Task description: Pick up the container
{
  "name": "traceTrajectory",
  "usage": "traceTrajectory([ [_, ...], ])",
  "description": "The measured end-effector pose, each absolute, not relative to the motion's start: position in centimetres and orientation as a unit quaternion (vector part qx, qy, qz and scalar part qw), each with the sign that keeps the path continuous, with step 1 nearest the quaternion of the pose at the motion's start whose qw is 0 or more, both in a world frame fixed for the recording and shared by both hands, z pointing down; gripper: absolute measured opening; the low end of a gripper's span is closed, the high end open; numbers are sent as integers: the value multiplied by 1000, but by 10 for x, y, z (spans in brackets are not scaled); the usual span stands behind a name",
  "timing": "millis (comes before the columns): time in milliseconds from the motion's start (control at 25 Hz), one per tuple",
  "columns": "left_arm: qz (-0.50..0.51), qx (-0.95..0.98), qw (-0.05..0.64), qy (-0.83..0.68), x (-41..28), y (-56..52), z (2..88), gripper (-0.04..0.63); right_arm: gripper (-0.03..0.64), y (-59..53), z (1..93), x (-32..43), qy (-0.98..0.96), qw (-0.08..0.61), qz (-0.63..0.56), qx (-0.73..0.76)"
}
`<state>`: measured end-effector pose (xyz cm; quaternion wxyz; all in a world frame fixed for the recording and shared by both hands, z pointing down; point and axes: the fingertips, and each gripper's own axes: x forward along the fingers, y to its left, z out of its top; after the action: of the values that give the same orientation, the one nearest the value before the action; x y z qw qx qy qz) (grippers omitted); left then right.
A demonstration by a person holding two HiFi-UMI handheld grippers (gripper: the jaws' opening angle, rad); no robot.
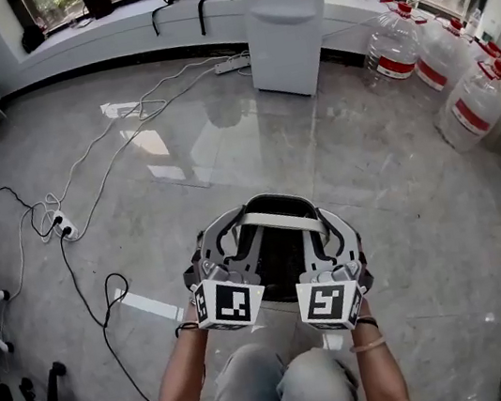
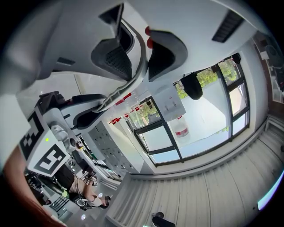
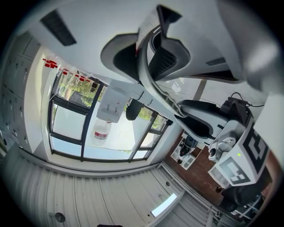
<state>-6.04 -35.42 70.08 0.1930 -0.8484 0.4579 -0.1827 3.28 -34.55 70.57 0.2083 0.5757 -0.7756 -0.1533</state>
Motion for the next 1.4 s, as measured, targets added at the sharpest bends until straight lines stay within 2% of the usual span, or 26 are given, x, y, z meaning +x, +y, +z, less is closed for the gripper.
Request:
traceTrajectory([
  [360, -180, -858, 177, 448, -42, -350, 605, 121, 77, -338, 607, 51, -762, 229, -148, 587],
  [1040, -174, -864, 173, 439, -10, -313, 338, 121, 77, -298, 342, 83, -751, 229, -134, 605],
  [1400, -167, -867, 164, 440, 0, -283, 226, 121, 78, -268, 227, 95, -737, 233, -139, 619],
])
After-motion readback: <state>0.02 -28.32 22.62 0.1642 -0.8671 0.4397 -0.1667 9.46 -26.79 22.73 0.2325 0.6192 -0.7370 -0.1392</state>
